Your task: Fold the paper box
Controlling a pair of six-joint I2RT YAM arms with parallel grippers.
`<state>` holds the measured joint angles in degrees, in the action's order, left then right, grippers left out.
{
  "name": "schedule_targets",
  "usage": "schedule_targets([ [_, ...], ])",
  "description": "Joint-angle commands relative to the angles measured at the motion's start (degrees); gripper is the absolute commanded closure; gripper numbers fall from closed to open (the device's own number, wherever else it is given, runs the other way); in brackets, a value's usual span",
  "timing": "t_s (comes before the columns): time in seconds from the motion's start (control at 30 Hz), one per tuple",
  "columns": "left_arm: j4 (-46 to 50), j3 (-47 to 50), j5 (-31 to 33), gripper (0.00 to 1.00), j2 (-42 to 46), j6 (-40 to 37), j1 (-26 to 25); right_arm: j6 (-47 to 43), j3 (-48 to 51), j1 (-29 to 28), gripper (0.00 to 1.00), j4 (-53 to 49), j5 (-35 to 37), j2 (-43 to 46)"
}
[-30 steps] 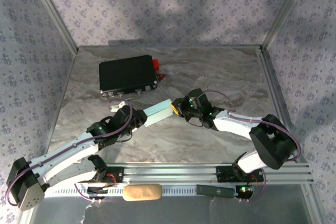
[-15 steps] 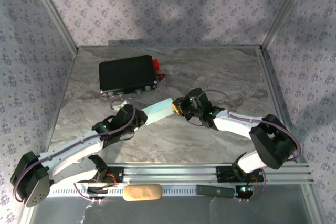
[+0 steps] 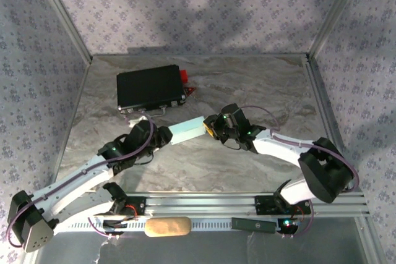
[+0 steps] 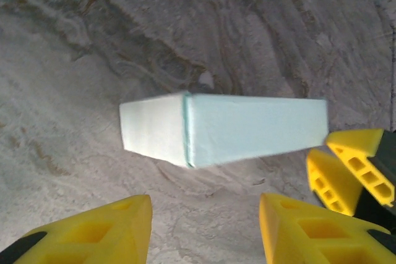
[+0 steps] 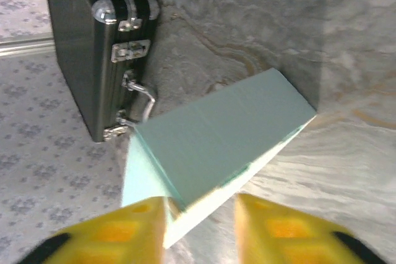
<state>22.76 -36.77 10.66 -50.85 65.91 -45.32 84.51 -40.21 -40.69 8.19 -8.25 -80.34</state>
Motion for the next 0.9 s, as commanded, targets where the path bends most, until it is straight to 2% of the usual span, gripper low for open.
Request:
schedule_targets([
  [0.0, 1.2, -1.9, -1.2, 0.53, -2.5, -3.6, 1.2, -2.5, -2.6, -1.6, 0.50, -10.0, 5.3, 4.2],
  [0.07, 0.2, -2.1, -1.9, 0.54, -3.3, -3.8, 1.7, -2.4, -3.9, -2.6, 0.41, -12.8, 7.1, 5.4],
  [0.2, 0.7, -2.9, -1.4, 0.54, -2.7, -5.6, 2.1, 0.3, -8.9, -6.0, 0.31, -19.8, 9.5, 4.2],
  [0.37, 4.2, -3.6, 0.3, 0.54, 1.5, -8.7, 2.5, 9.6, -24.9, -11.1, 0.26, -37.1, 12.2, -5.9],
  [0.43, 5.6, -3.7, 0.2, 0.53, 3.6, -10.4, 2.7, 12.4, -31.9, -12.2, 0.26, -42.3, 11.2, -10.7],
  [0.63, 9.7, -3.3, -0.7, 0.53, 11.2, -13.2, 2.8, 18.1, -36.6, -12.0, 0.23, -38.1, 6.5, -19.7],
  [0.77, 6.5, -0.7, -7.0, 0.53, 18.0, -18.0, 2.8, 18.2, -41.0, -11.3, 0.22, -38.7, 5.7, -23.6],
  [0.87, 5.5, 2.1, -8.4, 0.53, 23.5, -18.0, 2.8, 18.5, -42.6, -10.9, 0.22, -38.9, 5.4, -25.6],
])
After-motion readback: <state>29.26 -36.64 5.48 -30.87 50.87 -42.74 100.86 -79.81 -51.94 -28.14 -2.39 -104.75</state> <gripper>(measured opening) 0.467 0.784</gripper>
